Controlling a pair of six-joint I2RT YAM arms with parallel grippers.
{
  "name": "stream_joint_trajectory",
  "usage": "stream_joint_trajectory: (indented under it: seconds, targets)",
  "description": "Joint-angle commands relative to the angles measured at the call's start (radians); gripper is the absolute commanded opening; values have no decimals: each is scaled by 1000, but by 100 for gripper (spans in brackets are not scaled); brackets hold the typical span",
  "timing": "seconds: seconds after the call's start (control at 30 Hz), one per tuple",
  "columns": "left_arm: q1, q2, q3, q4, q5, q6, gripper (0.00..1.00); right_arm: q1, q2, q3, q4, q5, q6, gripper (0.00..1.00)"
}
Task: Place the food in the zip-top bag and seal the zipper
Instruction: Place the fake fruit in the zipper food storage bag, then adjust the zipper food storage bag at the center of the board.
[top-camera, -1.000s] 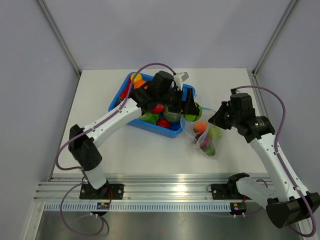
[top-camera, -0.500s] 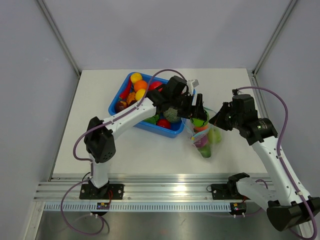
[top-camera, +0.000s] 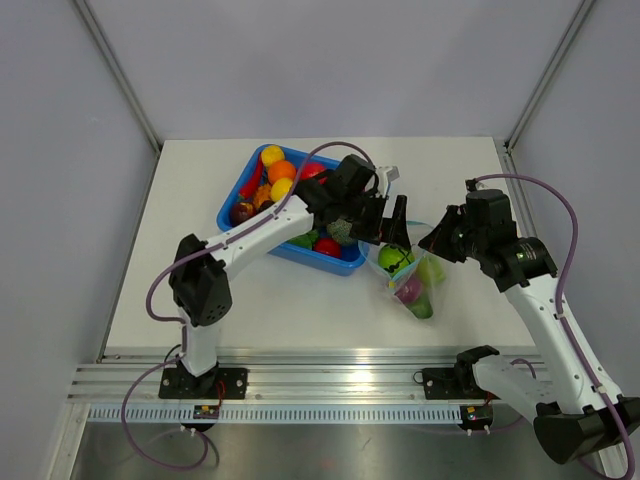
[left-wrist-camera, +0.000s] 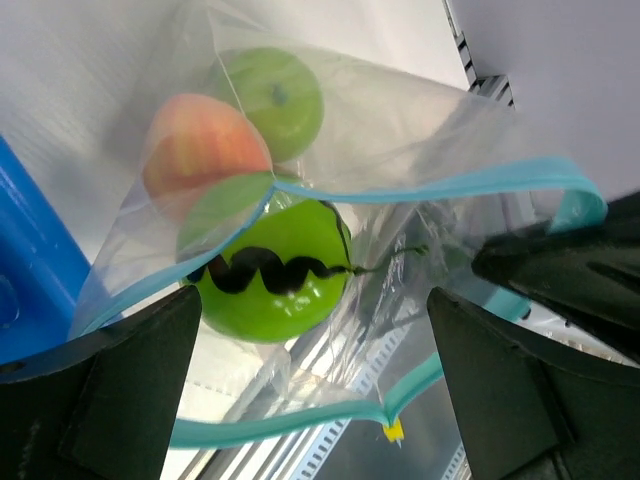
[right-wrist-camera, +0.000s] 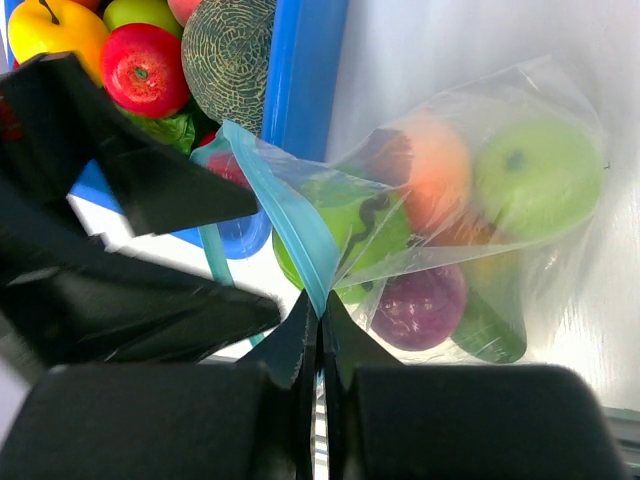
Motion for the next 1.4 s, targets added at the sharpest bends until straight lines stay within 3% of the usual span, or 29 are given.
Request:
stream_joint_trajectory:
  seconds: [0.0,0.13,0.27,0.3,0.37,0.5,0.6,0.83,0.93,0.97,1.0,1.2,1.37]
  targets:
    - [-4,-152,24,-51,12,73,99,-1,-20,40,26,-12,3,4]
    - [-2,-256,-35,-80,-28,131,80,-1,-20,40,29,-12,1,5]
    - [1,-310,-80,-123,-153,168,51,-1,-17,35,36,-21,5,5]
    - [6,-316,-98,-122,-169,169,50,1,-18,37,37,-21,5,5]
    - [21,-315,-138,-114,-189,169,50,-1,-18,37,37,-21,3,5]
    - [23,-280,-174,-102,-261,162,88,-1,-24,38,32,-21,3,5]
    - [23,-247,-193,-77,-261,156,87,1,-27,40,28,-18,1,5]
    - [21,-163,-194,7,-183,116,68,1,-36,43,19,-14,-2,5]
    - [20,-138,-151,7,-163,108,42,1,-36,47,11,-2,-5,5]
    - [20,-135,-132,-3,-154,106,12,-1,-36,52,8,6,-12,5]
    - [20,-138,-114,-10,-148,108,1,1,-29,64,-1,18,-18,5]
    - [4,-200,38,-10,12,65,0,-1,-4,279,-125,69,-58,5]
    - [-7,-134,86,26,50,34,0,1,6,229,-127,156,-94,7]
